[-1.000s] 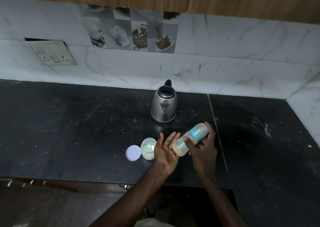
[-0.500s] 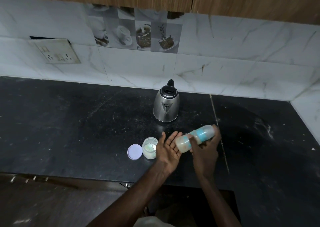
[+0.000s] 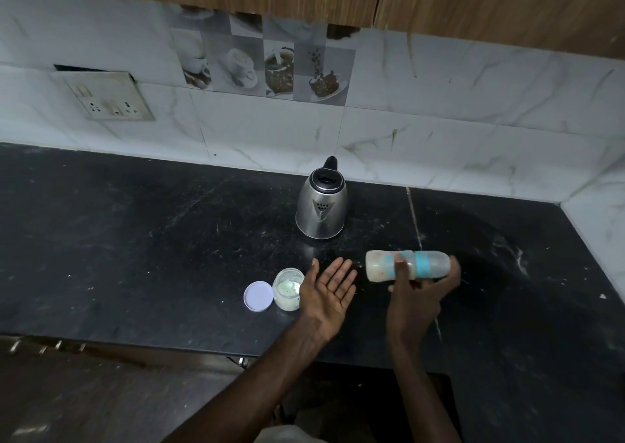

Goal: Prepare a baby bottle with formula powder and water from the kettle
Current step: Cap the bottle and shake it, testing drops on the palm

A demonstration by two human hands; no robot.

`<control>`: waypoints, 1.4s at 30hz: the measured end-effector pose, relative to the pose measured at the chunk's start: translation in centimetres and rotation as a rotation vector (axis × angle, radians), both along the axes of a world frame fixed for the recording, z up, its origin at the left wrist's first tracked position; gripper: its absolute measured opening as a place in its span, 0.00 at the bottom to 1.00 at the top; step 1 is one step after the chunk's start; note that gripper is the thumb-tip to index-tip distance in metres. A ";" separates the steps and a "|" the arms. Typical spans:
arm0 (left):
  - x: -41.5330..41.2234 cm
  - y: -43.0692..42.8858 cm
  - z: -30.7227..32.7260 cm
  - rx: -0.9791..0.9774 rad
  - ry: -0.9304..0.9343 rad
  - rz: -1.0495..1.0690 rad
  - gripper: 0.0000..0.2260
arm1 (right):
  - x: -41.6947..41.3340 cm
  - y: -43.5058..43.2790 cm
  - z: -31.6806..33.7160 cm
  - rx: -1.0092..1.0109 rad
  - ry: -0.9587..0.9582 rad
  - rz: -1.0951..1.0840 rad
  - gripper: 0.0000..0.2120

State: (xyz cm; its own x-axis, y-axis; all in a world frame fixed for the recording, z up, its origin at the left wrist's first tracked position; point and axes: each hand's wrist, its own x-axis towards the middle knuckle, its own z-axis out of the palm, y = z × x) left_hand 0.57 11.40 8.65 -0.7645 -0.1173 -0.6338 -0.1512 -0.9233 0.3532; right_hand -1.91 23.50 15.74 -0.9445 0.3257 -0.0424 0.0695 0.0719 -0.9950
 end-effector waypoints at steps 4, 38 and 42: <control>0.3 -0.1 -0.2 0.058 -0.002 0.048 0.27 | 1.4 -0.9 -0.6 0.137 -0.033 0.288 0.41; 0.1 -1.2 -0.6 0.011 -0.011 0.014 0.27 | 0.1 -1.8 -0.3 0.073 -0.049 0.134 0.39; 0.2 -1.0 -0.5 0.058 -0.015 0.032 0.27 | 0.6 -2.3 -0.7 0.153 -0.057 0.276 0.39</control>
State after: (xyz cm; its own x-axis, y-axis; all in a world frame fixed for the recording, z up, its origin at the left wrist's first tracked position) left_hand 0.76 10.37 8.15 -0.7512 -0.1038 -0.6519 -0.1265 -0.9466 0.2964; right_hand -1.29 21.16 15.07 -0.9956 0.0637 -0.0681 0.0817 0.2447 -0.9662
